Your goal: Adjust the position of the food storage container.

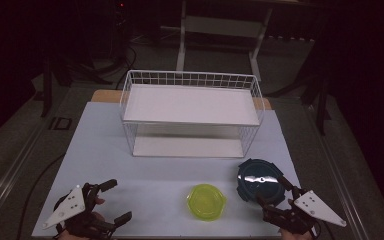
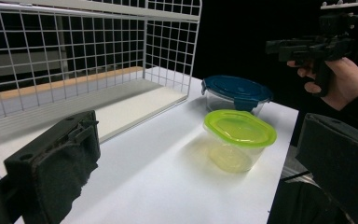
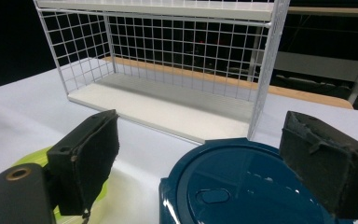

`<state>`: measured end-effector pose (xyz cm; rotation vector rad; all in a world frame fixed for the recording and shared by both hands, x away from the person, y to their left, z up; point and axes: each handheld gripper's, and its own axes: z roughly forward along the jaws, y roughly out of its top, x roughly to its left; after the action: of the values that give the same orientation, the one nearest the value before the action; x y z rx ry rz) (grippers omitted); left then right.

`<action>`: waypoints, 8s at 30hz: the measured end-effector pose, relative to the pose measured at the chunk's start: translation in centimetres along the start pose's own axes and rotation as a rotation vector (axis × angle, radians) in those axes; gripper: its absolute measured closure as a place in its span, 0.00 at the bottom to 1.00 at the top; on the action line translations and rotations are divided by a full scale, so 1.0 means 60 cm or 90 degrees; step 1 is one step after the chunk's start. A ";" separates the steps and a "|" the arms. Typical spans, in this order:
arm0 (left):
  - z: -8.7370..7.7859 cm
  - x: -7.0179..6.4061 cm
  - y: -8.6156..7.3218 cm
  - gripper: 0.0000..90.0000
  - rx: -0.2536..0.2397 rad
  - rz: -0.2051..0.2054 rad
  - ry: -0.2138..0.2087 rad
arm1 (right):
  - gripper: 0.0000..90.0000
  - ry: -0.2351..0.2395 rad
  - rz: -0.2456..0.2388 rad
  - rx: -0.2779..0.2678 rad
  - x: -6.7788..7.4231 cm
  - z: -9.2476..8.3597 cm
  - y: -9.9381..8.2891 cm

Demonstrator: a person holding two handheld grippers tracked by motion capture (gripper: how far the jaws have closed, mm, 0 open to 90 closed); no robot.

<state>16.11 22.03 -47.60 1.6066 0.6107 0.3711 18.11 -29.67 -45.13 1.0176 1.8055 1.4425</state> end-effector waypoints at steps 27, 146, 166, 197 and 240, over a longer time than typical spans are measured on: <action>-0.015 0.003 0.016 0.00 -0.023 -0.006 0.023 | 0.22 0.095 -0.001 0.081 0.012 0.005 0.019; -0.015 0.011 0.009 0.00 -0.013 -0.008 0.010 | 1.00 0.393 -0.065 0.371 0.319 0.397 -0.046; -0.015 0.009 0.009 0.00 -0.011 -0.006 0.011 | 1.00 0.357 -0.066 0.366 0.307 0.408 -0.032; -0.010 0.009 0.007 0.00 -0.004 -0.007 0.011 | 1.00 0.226 -0.034 0.272 0.071 0.241 0.058; -0.004 0.008 0.003 0.00 0.004 -0.011 0.010 | 1.00 -0.075 0.086 0.269 -0.218 0.068 -0.043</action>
<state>16.40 22.54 -47.42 1.6043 0.6385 0.3699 27.82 -39.06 -48.59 1.4250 2.0317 1.0659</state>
